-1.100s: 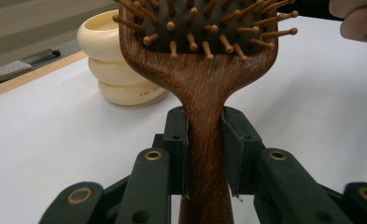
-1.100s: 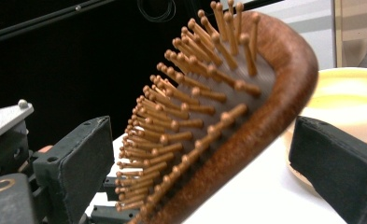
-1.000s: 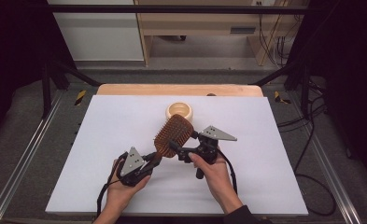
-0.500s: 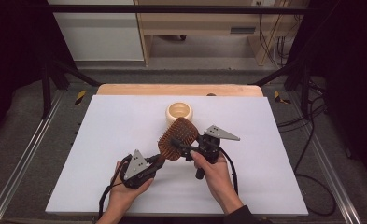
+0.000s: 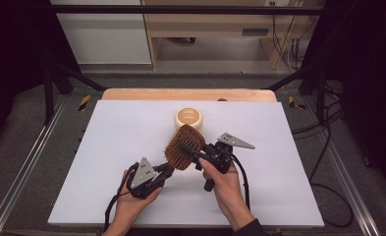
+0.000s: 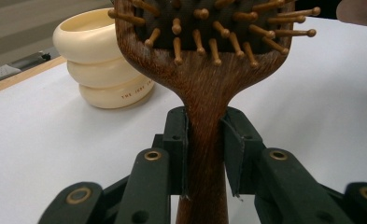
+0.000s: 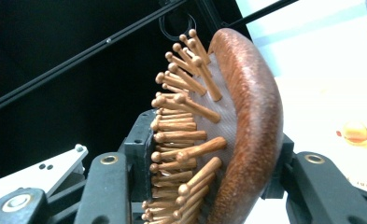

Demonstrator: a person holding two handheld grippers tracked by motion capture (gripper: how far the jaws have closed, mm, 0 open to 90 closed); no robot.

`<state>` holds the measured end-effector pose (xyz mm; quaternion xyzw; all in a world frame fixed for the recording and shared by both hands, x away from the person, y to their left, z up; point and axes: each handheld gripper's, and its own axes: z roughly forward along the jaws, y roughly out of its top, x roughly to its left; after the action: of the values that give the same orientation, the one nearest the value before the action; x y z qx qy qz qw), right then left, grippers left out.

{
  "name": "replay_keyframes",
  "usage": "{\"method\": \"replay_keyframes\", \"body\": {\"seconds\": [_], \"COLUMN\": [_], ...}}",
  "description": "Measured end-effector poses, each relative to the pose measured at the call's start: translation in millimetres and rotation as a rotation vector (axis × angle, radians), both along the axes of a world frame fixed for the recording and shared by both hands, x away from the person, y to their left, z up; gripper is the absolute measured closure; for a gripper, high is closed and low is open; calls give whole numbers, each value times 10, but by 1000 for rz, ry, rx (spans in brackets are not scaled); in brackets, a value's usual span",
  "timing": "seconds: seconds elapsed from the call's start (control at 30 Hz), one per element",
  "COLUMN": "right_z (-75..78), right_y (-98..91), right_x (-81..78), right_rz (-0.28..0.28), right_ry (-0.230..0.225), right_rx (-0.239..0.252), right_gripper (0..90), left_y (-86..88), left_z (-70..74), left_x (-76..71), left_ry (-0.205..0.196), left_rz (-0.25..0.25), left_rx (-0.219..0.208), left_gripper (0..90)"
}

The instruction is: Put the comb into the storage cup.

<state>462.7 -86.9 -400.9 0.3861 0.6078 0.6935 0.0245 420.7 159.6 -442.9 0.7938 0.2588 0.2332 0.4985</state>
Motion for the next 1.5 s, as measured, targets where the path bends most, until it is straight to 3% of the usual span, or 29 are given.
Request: {"method": "replay_keyframes", "body": {"seconds": [0.07, 0.2, 0.4, 0.57, 0.67, 0.8, 0.9, 1.1, 1.3, 1.5], "right_z": [14, 55, 67, 81, 90, 92, 88, 92, 86, 99], "right_y": [-6, -46, -222, -384, -485, -532, -579, -667, -756, -800], "right_x": [-7, -23, 20, 37, 53, 59, 66, 76, 85, 84], "right_rz": [4, -22, -86, -125, -149, -161, -172, -199, -222, -233], "right_ry": [10, -7, -4, -3, -9, -9, -3, -1, 2, 6], "right_rx": [18, 6, 19, 35, 42, 46, 55, 57, 70, 78], "right_gripper": [520, 526, 526, 525, 525, 525, 524, 524, 524, 524], "left_y": [-2, 33, 163, 398, 592, 838, 991, 1260, 1403, 1453], "left_z": [-3, 17, 70, 138, 195, 245, 265, 273, 187, 100], "left_x": [4, -6, -11, 22, 58, 86, 102, 74, -4, 44], "left_ry": [9, 4, -15, -8, -22, -53, -51, -99, -89, -91], "left_rz": [-8, -5, 47, 152, 227, 319, 345, 415, 440, 474], "left_rx": [-12, -48, -77, -155, -204, -235, -260, -261, -277, -280], "left_gripper": [714, 693, 532, 383, 248, 170, 50, 41, 41, 44]}}
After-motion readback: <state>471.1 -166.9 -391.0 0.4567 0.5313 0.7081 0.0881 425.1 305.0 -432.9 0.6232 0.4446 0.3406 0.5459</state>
